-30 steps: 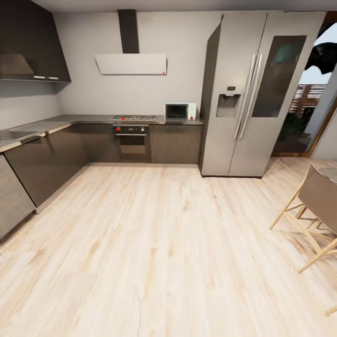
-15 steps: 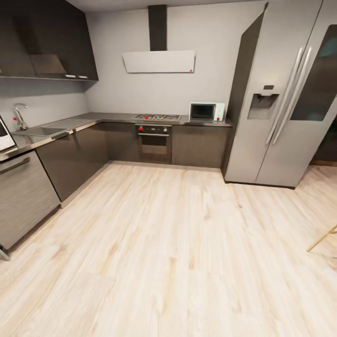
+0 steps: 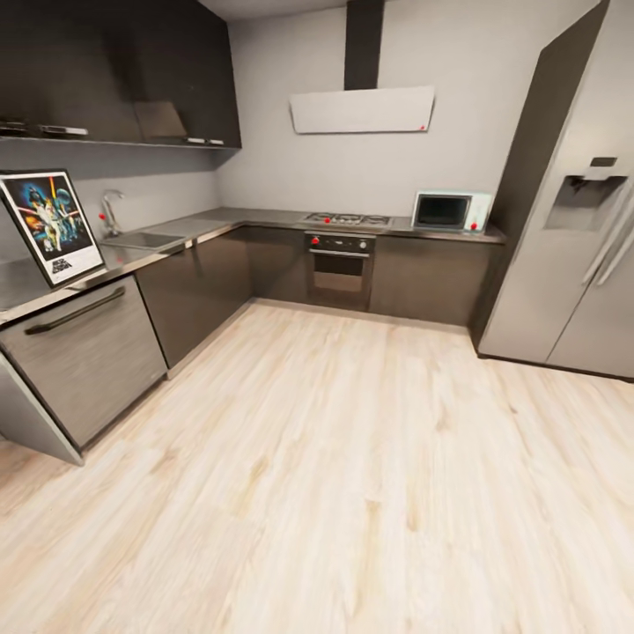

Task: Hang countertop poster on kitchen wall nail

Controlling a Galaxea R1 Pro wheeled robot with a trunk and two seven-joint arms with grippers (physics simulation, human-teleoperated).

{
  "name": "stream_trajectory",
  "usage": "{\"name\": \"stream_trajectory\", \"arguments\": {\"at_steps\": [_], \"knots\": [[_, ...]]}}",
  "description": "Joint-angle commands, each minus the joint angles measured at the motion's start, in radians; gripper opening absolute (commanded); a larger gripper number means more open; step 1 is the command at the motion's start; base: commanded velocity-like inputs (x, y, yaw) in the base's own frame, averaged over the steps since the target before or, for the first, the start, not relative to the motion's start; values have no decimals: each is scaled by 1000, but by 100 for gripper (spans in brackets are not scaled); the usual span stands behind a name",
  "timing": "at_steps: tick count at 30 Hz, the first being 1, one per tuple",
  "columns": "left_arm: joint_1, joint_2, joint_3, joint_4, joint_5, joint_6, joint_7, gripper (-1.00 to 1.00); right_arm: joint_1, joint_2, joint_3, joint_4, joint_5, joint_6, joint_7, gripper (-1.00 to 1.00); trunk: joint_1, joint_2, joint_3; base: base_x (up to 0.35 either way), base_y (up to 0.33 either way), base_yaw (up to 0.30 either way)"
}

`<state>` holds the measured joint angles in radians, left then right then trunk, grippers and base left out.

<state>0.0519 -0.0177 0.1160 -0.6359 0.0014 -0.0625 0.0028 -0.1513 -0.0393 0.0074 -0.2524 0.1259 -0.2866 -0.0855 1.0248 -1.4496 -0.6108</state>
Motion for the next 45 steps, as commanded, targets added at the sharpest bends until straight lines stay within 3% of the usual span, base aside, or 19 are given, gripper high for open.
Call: {"name": "stream_trajectory", "arguments": {"at_steps": [1, 45], "knots": [[0, -1, 2, -1, 0, -2, 0, 100, -1, 0, 1, 1, 11, -2, -18, 100, 0, 0, -1, 105, 281, 267], [0, -1, 2, -1, 0, -2, 0, 100, -1, 1, 2, 1, 10, 0, -45, 100, 0, 0, -32, 104, 292, 265]]}}
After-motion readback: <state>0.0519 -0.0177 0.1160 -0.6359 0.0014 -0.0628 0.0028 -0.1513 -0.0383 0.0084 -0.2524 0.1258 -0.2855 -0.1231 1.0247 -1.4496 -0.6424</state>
